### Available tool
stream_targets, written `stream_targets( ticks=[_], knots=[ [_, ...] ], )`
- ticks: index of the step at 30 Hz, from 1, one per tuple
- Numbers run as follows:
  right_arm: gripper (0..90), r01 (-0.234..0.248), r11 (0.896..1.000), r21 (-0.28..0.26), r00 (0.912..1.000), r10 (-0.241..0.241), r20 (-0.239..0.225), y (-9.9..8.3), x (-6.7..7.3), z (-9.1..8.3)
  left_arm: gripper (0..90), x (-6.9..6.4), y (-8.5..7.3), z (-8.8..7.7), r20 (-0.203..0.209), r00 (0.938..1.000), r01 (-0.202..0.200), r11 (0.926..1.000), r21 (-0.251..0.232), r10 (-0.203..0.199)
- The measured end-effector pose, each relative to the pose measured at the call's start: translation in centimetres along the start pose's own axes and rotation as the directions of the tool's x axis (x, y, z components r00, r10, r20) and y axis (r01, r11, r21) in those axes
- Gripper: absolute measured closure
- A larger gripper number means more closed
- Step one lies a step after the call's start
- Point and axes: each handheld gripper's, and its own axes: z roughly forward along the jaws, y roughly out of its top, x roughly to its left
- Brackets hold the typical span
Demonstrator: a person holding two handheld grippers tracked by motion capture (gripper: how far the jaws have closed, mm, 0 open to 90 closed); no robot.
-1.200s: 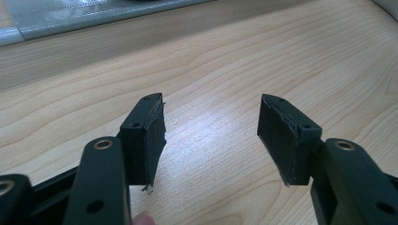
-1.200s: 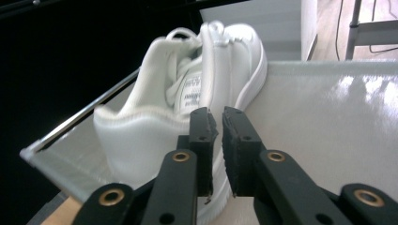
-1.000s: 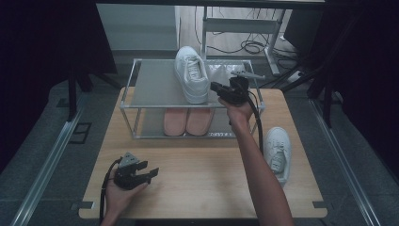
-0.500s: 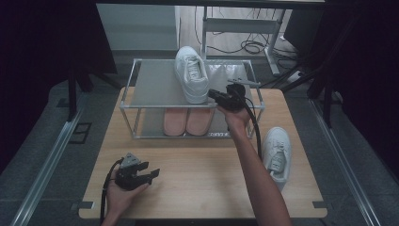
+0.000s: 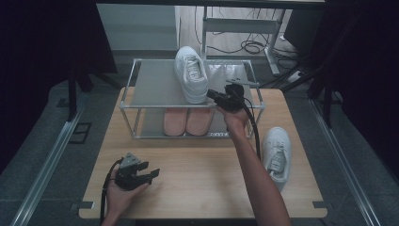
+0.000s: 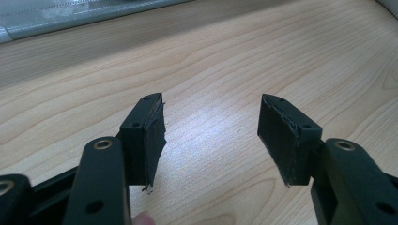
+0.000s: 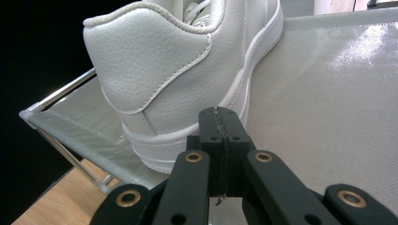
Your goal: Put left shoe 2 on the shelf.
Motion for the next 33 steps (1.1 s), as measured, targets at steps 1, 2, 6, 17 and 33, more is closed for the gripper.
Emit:
stream_targets(
  ticks=[1, 2, 6, 17, 33],
  knots=[
    [90.0, 0.0, 1.0, 0.0, 1.0, 0.0, 0.0, 0.0, 0.0, 0.0, 42.0, 0.0, 0.0, 0.0, 0.0, 1.0, 0.0, 1.0, 0.0, 0.0],
    [90.0, -0.003, 1.0, -0.001, 1.0, 0.003, -0.001, 0.0, 0.0, 0.0, 42.0, 0.0, 0.0, 0.0, 0.0, 1.0, -0.001, 1.0, 0.0, 0.001],
    [90.0, -0.01, 1.0, -0.004, 0.9999, 0.01, -0.012, -0.1, 0.3, 0.1, 42.0, 0.0, 0.0, 0.0, 0.001, 1.0, 0.0, 1.0, -0.002, 0.0],
    [90.0, 0.02, 1.0, 0.006, 0.9978, -0.02, -0.063, -0.1, 2.3, 1.2, 41.9, 0.1, 0.0, -0.1, 0.002, 1.0, -0.002, 1.0, -0.004, 0.002],
    [87.5, 0.035, 0.999, 0.009, 0.9963, -0.034, -0.079, 0.0, 3.6, 2.1, 41.8, 0.2, 0.0, -0.1, 0.001, 1.0, 0.003, 1.0, -0.005, -0.003]
  ],
)
